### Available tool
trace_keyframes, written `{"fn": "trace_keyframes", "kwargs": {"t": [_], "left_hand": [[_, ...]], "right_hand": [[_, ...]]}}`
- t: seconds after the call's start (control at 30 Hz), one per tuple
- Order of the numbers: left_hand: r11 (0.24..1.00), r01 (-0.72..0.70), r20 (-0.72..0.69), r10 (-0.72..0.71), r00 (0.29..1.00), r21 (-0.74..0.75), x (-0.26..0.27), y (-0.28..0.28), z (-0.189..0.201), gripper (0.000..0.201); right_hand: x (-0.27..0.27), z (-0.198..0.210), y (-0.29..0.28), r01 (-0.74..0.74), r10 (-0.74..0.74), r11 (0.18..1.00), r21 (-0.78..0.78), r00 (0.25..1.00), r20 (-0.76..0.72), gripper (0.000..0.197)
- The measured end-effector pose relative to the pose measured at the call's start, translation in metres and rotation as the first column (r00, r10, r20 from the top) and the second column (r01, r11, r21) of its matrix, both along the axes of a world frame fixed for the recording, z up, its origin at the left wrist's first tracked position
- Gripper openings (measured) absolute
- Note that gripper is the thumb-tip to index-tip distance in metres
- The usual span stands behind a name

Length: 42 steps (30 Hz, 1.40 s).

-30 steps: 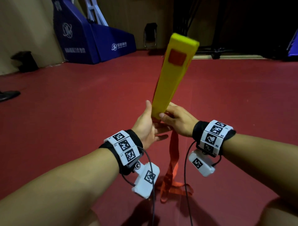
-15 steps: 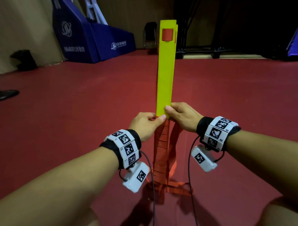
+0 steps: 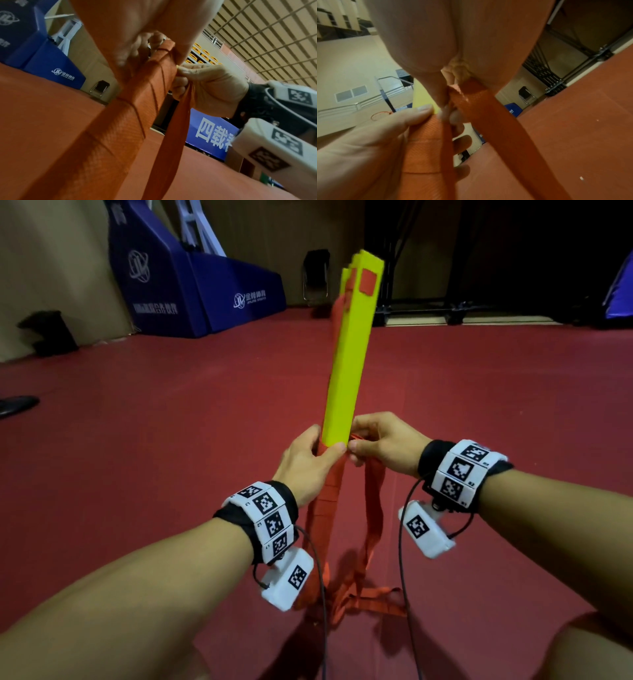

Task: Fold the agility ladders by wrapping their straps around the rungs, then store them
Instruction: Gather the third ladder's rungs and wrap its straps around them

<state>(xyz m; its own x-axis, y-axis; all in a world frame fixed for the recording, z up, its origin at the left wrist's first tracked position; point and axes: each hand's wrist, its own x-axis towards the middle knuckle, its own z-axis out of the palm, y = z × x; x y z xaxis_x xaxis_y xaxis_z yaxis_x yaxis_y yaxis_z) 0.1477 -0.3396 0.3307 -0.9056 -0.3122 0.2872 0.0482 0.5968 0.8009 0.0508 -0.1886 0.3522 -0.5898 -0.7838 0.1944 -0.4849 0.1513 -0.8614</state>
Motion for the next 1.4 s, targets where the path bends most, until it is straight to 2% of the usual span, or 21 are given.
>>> {"fn": "trace_keyframes", "kwargs": {"t": [0.1,0.2,0.27,0.33,0.47,0.53,0.57,0.67,0.7,0.73,0.83,0.9,0.93,1.0,1.1,1.2,1.3,1.33,1.4], "left_hand": [[0.999,-0.001,0.010,0.002,1.000,-0.047,0.001,0.001,0.000,0.025],[1.000,0.006,0.040,-0.005,0.999,-0.022,0.001,0.002,-0.003,0.029],[0.997,0.059,0.054,-0.061,0.997,0.040,0.001,0.004,-0.004,0.018],[0.996,0.089,0.039,-0.090,0.995,0.028,0.002,0.006,-0.002,0.014],[0.996,0.084,0.066,-0.082,0.994,-0.030,0.002,0.007,-0.001,0.024],[0.994,0.105,0.093,-0.102,0.990,-0.022,0.002,0.005,-0.003,0.034],[0.992,0.121,0.100,-0.118,0.988,-0.021,0.002,0.005,-0.004,0.046],[0.987,0.161,0.102,-0.158,0.982,-0.016,0.004,0.005,-0.004,0.097],[0.986,0.166,0.101,-0.164,0.981,-0.003,0.003,0.006,-0.004,0.108],[0.984,0.175,0.112,-0.176,0.978,0.021,0.003,0.006,-0.004,0.110],[0.983,0.162,0.163,-0.175,0.971,0.089,0.003,0.012,0.002,0.076],[0.980,0.154,0.158,-0.174,0.972,0.127,0.003,0.016,0.003,0.057],[0.976,0.157,0.142,-0.179,0.974,0.154,0.001,0.016,0.002,0.051],[0.948,0.172,0.098,-0.204,0.974,0.267,-0.004,0.014,-0.004,0.054],[0.887,0.177,0.094,-0.238,0.967,0.427,-0.007,0.008,-0.009,0.054],[0.900,0.187,0.112,-0.248,0.962,0.394,-0.007,0.001,-0.011,0.023],[0.915,0.146,0.132,-0.209,0.969,0.377,-0.006,-0.003,-0.012,0.004],[0.920,0.121,0.130,-0.180,0.975,0.372,-0.007,-0.005,-0.015,0.003],[0.934,0.080,0.102,-0.123,0.987,0.349,-0.009,-0.007,-0.018,0.014]], "right_hand": [[0.003,0.002,-0.003,0.072,-0.076,0.994,0.083,0.996,0.042,0.041],[0.003,-0.001,-0.004,0.147,-0.123,0.968,0.204,0.985,-0.125,0.038],[0.002,-0.002,-0.005,0.215,-0.166,0.947,0.239,0.964,-0.209,0.033],[0.004,-0.002,-0.007,0.247,-0.207,0.944,0.221,0.960,-0.188,0.030],[0.012,-0.005,-0.013,0.257,-0.249,0.948,0.186,0.966,-0.065,0.028],[0.015,-0.002,-0.014,0.257,-0.263,0.952,0.167,0.965,0.016,0.023],[0.015,-0.001,-0.014,0.244,-0.255,0.958,0.153,0.965,0.062,0.020],[0.018,0.003,-0.012,0.171,-0.187,0.980,0.106,0.969,0.164,0.010],[0.018,0.003,-0.011,0.151,-0.165,0.984,0.093,0.972,0.169,0.014],[0.018,0.003,-0.010,0.134,-0.146,0.987,0.084,0.975,0.170,0.015],[0.017,0.002,-0.009,0.099,-0.108,0.994,0.051,0.971,0.214,0.019],[0.016,0.000,-0.010,0.125,-0.138,0.989,0.078,0.973,0.185,0.029],[0.015,-0.002,-0.011,0.142,-0.156,0.985,0.101,0.977,0.143,0.033],[0.012,-0.004,-0.012,0.173,-0.185,0.978,0.115,0.977,0.107,0.036],[0.008,-0.004,-0.011,0.169,-0.174,0.985,0.043,0.972,0.159,0.031],[0.008,-0.003,-0.007,0.162,-0.160,0.987,0.002,0.972,0.174,0.034],[0.008,-0.003,-0.006,0.178,-0.184,0.983,0.049,0.973,0.139,0.036],[0.008,-0.002,-0.006,0.186,-0.195,0.979,0.079,0.974,0.120,0.035],[0.007,0.000,-0.007,0.211,-0.222,0.965,0.156,0.974,0.056,0.031]]}}
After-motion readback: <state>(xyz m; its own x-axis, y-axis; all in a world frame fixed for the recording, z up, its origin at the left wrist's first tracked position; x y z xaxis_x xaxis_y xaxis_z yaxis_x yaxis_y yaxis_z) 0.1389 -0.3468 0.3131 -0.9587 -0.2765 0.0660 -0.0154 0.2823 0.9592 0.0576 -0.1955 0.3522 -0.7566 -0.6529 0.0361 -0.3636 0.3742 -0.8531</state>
